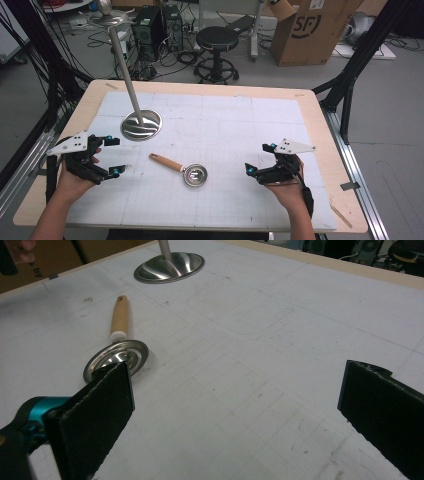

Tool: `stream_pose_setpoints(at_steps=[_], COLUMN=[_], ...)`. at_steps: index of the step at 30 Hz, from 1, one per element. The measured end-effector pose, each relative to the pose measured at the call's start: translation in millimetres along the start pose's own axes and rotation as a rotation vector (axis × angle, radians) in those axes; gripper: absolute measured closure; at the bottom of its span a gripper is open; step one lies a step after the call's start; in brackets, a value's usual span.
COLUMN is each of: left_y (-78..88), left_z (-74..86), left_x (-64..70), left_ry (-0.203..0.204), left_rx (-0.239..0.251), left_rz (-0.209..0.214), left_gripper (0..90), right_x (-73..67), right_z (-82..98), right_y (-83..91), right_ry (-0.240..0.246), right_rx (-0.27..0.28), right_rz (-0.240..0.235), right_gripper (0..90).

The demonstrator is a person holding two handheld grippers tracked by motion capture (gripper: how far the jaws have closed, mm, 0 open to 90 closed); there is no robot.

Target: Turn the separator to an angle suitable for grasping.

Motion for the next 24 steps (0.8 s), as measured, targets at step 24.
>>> stream_pose_setpoints(at_steps=[24], left_y=[-28.8], left_z=[3.9], left_x=[10.5], left_ry=[-0.039], left_rx=[-0.132], left_rz=[0.081], left_gripper=[3.7], right_x=[2.0], right_z=[7.4], right_y=[-1.5], right_ry=[0.009], right_rx=[-0.042], right_rz=[0.027], right_gripper=[0.1])
Point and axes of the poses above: each handheld gripper's, and its own axes: y roughly backward along the jaws, z roughly out of its underside, x roughly to its right, the point moved 2 cm from there along -y, roughly forward along the jaws, and after that the axes turned 10 degrees about -y, right-handed, at the moved point
